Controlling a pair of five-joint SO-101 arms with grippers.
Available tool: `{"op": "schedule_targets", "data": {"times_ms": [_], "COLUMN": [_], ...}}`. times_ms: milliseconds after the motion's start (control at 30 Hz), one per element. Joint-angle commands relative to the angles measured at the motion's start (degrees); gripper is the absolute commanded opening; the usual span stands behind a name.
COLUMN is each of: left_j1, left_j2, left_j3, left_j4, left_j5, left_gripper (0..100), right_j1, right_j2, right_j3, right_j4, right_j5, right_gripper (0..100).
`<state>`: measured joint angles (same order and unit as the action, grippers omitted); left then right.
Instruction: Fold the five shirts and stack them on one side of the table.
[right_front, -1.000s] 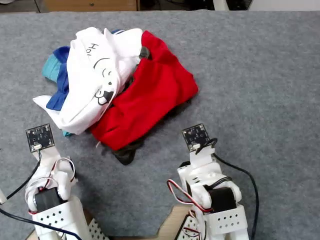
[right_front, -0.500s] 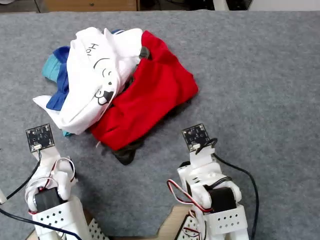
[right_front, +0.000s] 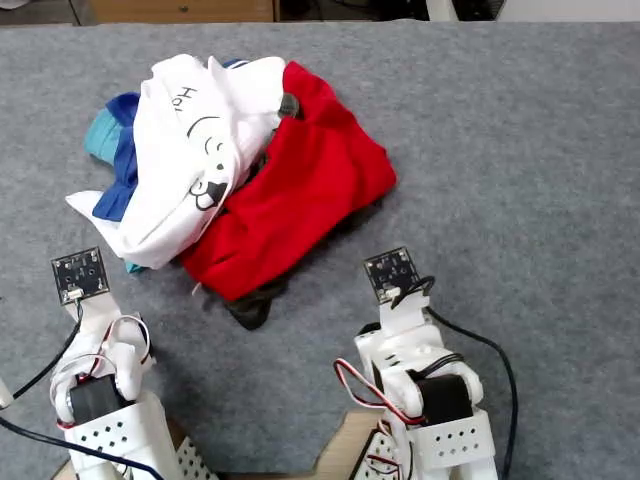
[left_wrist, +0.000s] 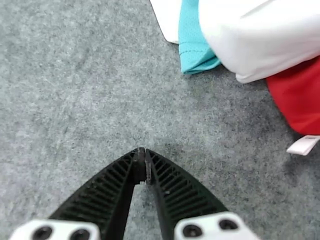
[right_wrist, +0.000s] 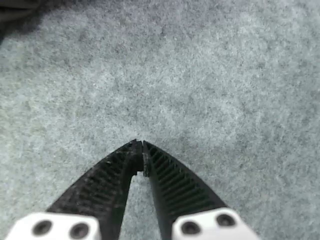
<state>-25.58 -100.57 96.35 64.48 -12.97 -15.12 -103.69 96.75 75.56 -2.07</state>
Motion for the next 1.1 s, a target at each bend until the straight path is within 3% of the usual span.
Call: {"op": "schedule_targets", "data": {"times_ms": [0, 1067], "left_j1": [0.6, 3.3], "left_j2": [-0.3, -0.3], "left_j3": [0.4, 0.7], "left_j4": [-0.4, -0.3], "left_j5": [-0.4, -0.4], "left_gripper": [2, 2], "right_j1": [-0.3, -0.3], "right_j2": [-5.7, -5.7], "right_j3": [0.0, 0.0], "right_j4": [0.1, 0.1], "right_j5": [0.3, 0.3], "right_gripper": [0.5, 0.5]}}
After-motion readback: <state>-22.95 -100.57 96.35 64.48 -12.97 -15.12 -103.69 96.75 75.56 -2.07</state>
